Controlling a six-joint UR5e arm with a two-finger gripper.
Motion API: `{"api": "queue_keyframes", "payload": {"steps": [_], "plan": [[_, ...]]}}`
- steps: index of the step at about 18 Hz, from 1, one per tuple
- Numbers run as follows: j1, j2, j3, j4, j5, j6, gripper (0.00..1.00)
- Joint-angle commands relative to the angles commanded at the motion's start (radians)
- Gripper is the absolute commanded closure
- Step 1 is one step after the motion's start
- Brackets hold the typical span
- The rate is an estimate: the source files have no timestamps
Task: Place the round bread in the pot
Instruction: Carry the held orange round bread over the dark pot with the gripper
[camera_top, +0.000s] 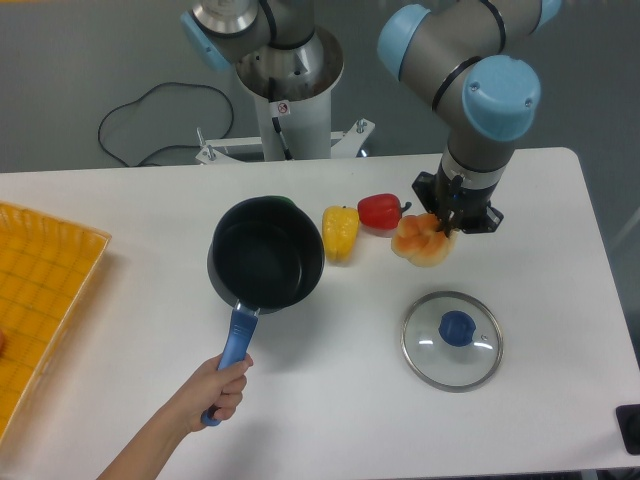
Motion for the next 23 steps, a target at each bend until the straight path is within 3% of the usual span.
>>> {"api": "queue_keyframes", "payload": {"steps": [7, 16, 22, 23], "plan": [[-0.040, 0.038, -0.006, -0.005, -0.075, -0.031, 1.00], [-0.207, 0.113, -0.060, -0.002, -0.098, -0.202, 1.00], [-0.314, 0.129, -0.112, 0.075, -0.095, -0.327, 1.00], [-0.319, 0.130, -0.112, 0.075, -0.095, -0.331, 0.85]]}}
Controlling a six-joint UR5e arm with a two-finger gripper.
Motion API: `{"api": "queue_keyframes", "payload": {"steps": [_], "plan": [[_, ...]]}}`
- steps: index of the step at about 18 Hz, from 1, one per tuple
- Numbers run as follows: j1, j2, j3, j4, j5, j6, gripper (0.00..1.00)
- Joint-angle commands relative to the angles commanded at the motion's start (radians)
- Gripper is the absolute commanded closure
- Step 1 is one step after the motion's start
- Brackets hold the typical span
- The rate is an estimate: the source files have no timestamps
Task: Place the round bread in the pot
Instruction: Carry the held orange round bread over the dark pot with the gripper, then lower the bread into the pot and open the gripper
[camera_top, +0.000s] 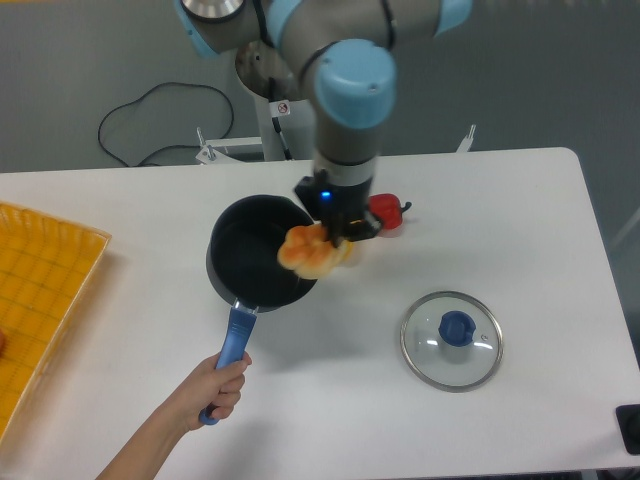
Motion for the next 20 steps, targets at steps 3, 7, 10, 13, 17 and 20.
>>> {"api": "queue_keyframes", "payload": {"steps": [3, 7, 10, 13, 17, 20], "plan": [[-0.002, 0.002, 0.000, 0.005, 0.000, -0.002, 0.23], [-0.003, 0.002, 0.000, 0.003, 0.003, -0.002, 0.01], [-0.014, -0.002, 0.000, 0.006, 0.008, -0.003, 0.00], [-0.028, -0.006, 0.000, 0.005, 0.012, -0.003, 0.00], [-0.041, -0.009, 0.000, 0.005, 0.021, -0.028, 0.00], [-0.031, -0.005, 0.006, 0.002, 0.043, -0.019, 0.00]]}}
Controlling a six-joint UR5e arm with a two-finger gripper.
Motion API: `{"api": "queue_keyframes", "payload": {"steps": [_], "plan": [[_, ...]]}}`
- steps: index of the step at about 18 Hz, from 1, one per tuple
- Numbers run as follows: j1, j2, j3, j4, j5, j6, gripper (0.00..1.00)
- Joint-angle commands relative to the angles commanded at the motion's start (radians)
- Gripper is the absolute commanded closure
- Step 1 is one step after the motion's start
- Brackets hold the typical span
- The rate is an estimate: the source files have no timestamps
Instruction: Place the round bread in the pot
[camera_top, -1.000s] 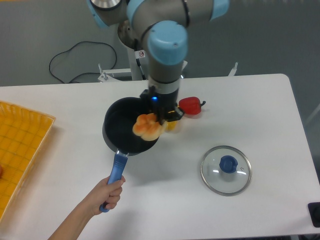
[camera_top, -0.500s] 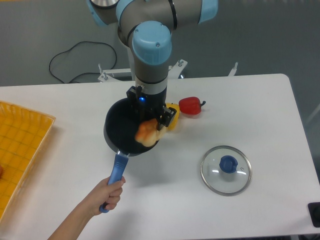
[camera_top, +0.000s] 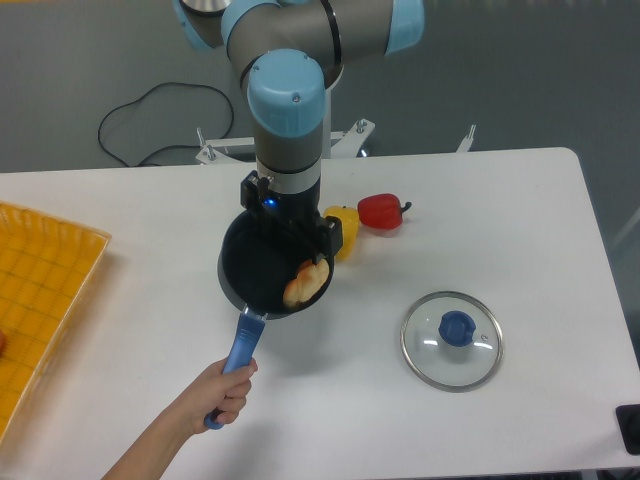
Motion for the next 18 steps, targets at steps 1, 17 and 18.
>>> {"api": "queue_keyframes", "payload": {"steps": [1, 17, 18], "plan": [[0.009, 0.002, -0.002, -0.002, 0.021, 0.002, 0.00], [0.258, -0.132, 0.057, 0.087, 0.083, 0.393, 0.00], [0.262, -0.147, 0.061, 0.087, 0.083, 0.393, 0.00]]}}
